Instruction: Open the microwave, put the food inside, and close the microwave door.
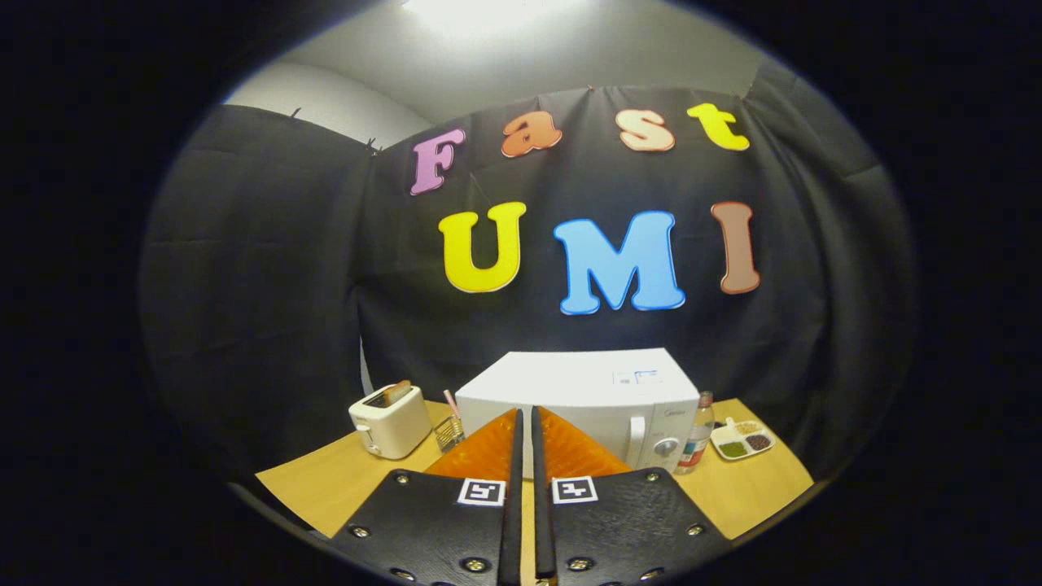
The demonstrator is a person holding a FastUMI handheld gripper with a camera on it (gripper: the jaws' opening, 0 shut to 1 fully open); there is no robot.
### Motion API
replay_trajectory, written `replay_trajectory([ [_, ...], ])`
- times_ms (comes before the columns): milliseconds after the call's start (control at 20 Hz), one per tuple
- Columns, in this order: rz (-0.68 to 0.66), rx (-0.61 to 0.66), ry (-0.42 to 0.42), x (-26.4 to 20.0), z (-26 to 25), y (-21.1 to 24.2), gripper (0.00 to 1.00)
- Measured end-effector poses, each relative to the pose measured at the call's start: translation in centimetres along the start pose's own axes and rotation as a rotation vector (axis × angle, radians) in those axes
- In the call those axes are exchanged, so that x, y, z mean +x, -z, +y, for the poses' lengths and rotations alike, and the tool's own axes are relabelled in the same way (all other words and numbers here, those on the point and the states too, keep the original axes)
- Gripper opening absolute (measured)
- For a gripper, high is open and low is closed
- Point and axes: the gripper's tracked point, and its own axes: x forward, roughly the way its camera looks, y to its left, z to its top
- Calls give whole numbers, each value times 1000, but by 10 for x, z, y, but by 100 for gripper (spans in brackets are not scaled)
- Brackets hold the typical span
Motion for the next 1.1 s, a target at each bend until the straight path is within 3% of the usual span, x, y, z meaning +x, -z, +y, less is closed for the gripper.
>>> replay_trajectory([
  [250, -37, -65, 79, -6, -23, -36, 7],
  [450, -43, -91, 150, -4, -37, -40, 7],
  [550, -59, -98, 222, -2, -51, -45, 7],
  [700, -86, -127, 304, -8, -56, -54, 83],
  [800, -109, -135, 288, -9, -47, -57, 96],
  [1100, -116, -137, 252, -7, -36, -58, 96],
])
